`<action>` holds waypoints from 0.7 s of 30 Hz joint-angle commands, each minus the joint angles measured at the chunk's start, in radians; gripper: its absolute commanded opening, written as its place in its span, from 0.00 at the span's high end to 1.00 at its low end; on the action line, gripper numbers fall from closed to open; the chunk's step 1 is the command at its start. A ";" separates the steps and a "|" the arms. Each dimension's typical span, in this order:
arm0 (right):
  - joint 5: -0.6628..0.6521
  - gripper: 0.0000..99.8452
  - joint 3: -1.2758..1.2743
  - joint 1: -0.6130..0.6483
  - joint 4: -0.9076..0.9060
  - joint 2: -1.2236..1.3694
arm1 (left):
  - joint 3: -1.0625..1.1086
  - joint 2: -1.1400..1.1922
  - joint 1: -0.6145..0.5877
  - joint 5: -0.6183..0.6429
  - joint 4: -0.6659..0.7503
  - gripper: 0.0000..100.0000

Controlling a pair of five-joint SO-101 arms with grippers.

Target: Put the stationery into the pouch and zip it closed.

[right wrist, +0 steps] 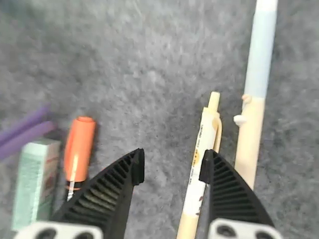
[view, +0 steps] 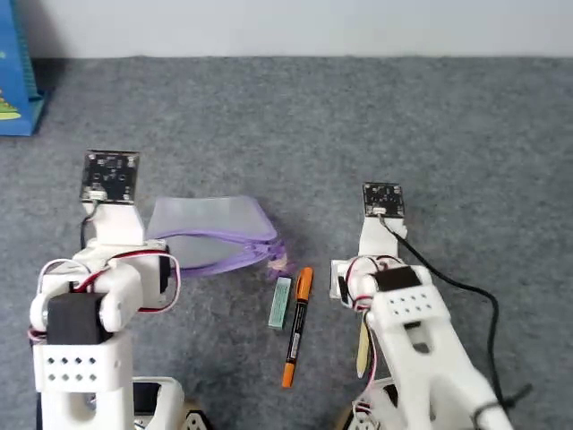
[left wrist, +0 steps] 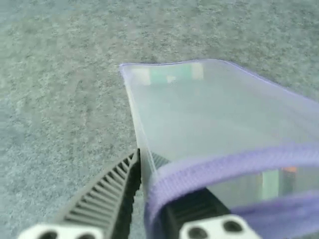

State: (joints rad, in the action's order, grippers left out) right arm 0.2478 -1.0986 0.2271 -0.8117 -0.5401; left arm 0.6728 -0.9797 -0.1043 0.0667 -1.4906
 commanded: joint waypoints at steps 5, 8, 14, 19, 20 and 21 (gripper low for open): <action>-0.011 0.81 0.209 -0.105 0.027 0.217 | -0.015 0.002 -0.020 0.006 -0.005 0.99; -0.012 0.81 0.239 -0.120 0.013 0.259 | -0.015 0.002 -0.020 0.006 -0.005 0.99; -0.012 0.81 0.245 -0.114 0.022 0.332 | -0.015 0.002 -0.020 0.006 -0.005 0.99; -0.014 0.81 0.245 -0.091 0.022 0.397 | -0.015 0.002 -0.020 0.006 -0.005 0.99; -0.014 0.81 0.247 -0.088 0.022 0.403 | -0.015 0.002 -0.020 0.006 -0.005 0.99; -0.020 0.83 0.252 -0.088 0.022 0.407 | -0.015 0.002 -0.020 0.006 -0.005 0.99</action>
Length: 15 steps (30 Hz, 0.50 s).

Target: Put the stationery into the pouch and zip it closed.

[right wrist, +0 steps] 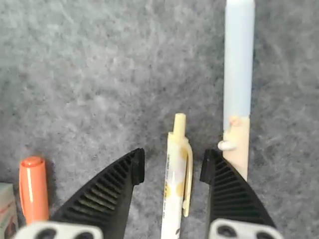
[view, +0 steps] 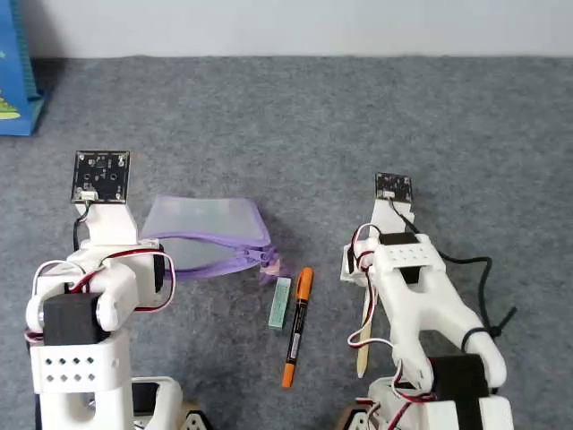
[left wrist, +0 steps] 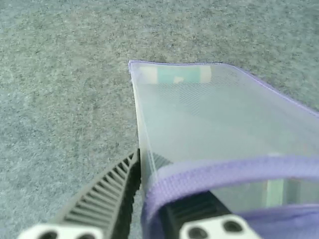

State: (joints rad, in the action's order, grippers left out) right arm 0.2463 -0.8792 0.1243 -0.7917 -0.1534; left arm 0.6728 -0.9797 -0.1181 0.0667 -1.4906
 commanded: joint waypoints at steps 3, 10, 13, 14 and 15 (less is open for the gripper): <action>-0.052 0.95 0.049 0.015 0.002 0.028 | -0.015 0.000 -0.008 0.006 -0.005 0.99; -0.103 0.99 0.044 0.016 -0.028 -0.065 | -0.015 -0.002 -0.008 0.006 -0.005 0.99; -0.103 0.99 0.044 0.042 -0.122 -0.177 | -0.015 -0.002 -0.008 0.006 -0.005 0.99; -0.103 0.99 0.043 0.053 -0.162 -0.223 | -0.015 -0.002 -0.008 0.006 -0.005 0.99; -0.103 0.99 0.043 0.067 -0.203 -0.274 | -0.015 -0.002 -0.008 0.006 -0.005 0.99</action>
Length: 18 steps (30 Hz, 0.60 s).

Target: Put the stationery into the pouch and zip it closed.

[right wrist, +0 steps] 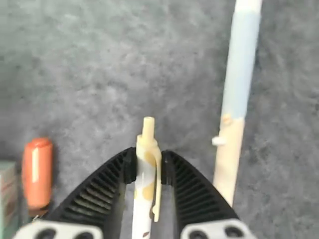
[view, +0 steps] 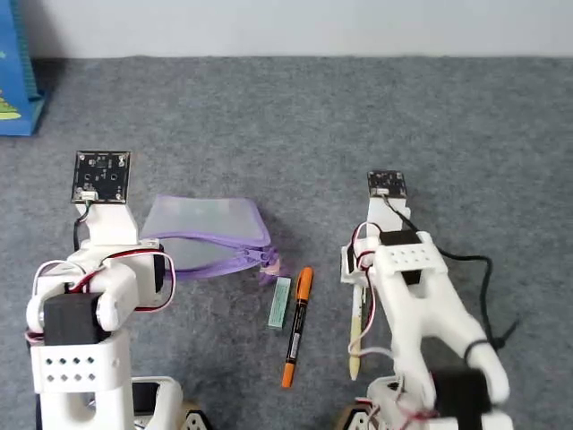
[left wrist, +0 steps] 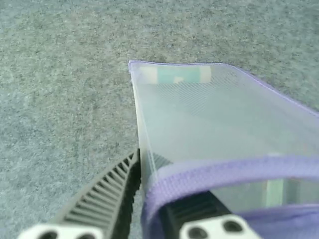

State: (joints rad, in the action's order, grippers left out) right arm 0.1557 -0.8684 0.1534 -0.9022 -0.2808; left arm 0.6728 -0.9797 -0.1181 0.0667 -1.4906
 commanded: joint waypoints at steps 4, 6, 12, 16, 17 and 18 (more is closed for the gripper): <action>-0.012 0.99 0.034 0.102 -0.220 -0.390 | -0.015 -0.002 -0.008 0.008 -0.005 0.99; -0.012 0.99 0.034 0.142 -0.259 -0.521 | -0.015 -0.002 -0.008 0.008 -0.005 0.99; -0.029 0.99 0.038 0.343 -0.341 -0.862 | -0.015 -0.002 -0.008 0.008 -0.005 0.99; -0.035 0.99 0.040 0.455 -0.343 -1.027 | -0.015 -0.002 -0.008 0.008 -0.005 0.99; -0.035 0.99 0.046 0.473 -0.340 -1.055 | -0.015 -0.002 -0.008 0.008 -0.005 0.99; -0.035 0.99 0.058 0.487 -0.340 -1.072 | -0.015 -0.002 -0.008 0.008 -0.005 0.99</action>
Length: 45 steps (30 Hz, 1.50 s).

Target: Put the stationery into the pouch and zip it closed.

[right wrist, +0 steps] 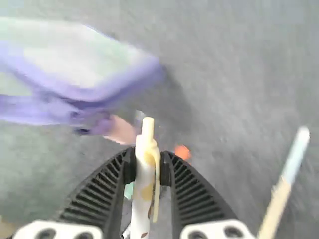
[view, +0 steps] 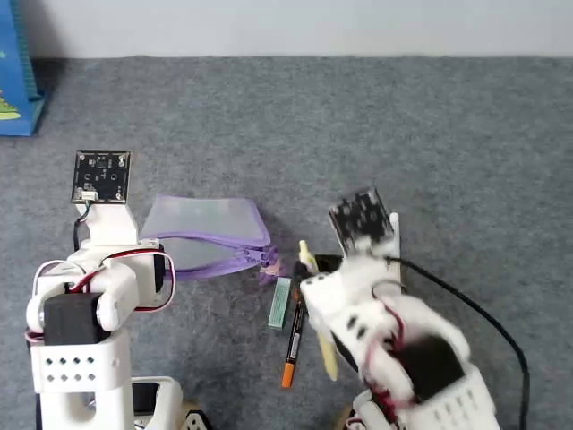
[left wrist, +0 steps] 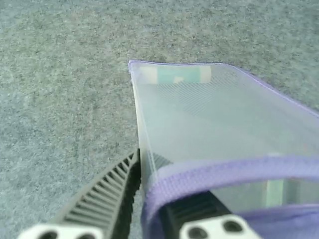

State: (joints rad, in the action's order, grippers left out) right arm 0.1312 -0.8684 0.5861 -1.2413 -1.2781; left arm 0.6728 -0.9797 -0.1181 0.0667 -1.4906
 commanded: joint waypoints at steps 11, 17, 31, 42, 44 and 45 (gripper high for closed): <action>-0.002 0.99 0.227 0.166 0.260 -0.102 | -0.015 0.000 -0.011 0.008 -0.003 0.99; 0.069 0.99 0.222 0.177 0.532 -0.101 | -0.015 0.000 -0.012 0.008 -0.003 0.99; 0.112 0.99 -0.221 0.177 1.280 -0.093 | -0.015 0.002 -0.012 0.008 -0.003 0.99; -0.127 0.99 -0.476 0.275 1.549 -0.062 | -0.015 0.002 -0.008 0.008 -0.002 0.99; -0.190 0.99 -0.517 0.302 1.598 -0.031 | -0.015 0.002 -0.008 0.008 -0.002 0.99; -0.218 0.99 -0.532 0.314 1.612 -0.019 | -0.015 0.002 -0.011 0.008 -0.002 0.99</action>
State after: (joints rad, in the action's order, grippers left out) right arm -0.0038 -1.3886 0.8684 0.3099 -1.3395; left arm 0.6728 -0.9797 -0.1243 0.0667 -1.4906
